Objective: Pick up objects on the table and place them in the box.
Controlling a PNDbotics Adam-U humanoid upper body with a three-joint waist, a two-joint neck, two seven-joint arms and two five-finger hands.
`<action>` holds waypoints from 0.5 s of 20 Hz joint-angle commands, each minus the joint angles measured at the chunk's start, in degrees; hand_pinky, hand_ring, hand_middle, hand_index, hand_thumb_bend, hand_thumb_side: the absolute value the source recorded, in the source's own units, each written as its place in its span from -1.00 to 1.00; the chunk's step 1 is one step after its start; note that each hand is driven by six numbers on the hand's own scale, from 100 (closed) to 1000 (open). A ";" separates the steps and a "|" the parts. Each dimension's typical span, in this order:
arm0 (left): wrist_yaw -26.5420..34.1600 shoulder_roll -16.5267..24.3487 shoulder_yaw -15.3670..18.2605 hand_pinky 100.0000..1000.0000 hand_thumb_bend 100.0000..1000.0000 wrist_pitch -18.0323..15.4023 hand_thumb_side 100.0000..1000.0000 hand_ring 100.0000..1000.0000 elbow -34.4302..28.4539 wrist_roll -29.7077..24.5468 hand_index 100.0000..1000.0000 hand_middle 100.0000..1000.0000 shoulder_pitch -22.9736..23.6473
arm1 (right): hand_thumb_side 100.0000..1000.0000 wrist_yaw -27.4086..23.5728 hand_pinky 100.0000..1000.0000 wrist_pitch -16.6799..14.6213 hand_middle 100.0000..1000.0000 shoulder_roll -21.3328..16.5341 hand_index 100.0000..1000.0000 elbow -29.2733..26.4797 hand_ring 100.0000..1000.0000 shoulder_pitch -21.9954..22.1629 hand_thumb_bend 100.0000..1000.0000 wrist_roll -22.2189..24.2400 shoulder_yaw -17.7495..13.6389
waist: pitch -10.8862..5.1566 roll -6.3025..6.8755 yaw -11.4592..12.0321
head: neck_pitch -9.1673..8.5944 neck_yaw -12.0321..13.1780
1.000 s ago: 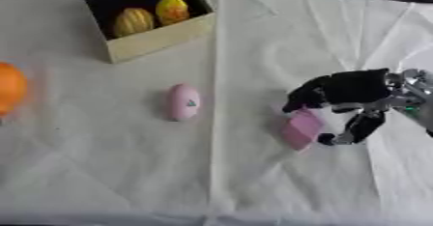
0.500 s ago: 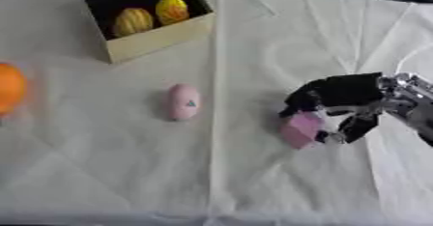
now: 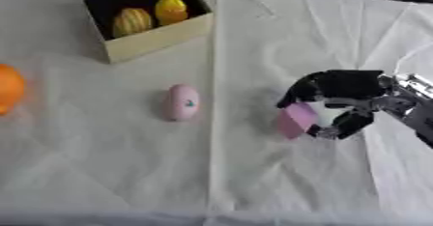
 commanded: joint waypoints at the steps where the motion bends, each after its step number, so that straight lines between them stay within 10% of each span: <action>1: -0.15 0.69 0.39 0.57 -1.00 0.20 0.22 0.55 -1.12 0.13 0.64 0.50 -0.53 | -0.87 -1.07 0.56 0.11 -0.02 -2.88 0.40 -0.42 0.54 -1.20 -1.00 -2.54 -1.20 | -0.23 -0.34 -0.07 | 0.21 -0.15; 10: -0.26 0.74 0.33 0.57 -1.00 0.30 0.22 0.55 -1.12 0.20 0.64 0.50 -0.37 | -0.89 -4.14 0.52 1.47 -0.05 -1.17 0.38 0.13 0.50 -7.52 -1.00 -3.87 -1.05 | -0.66 -0.36 -0.18 | 0.21 0.12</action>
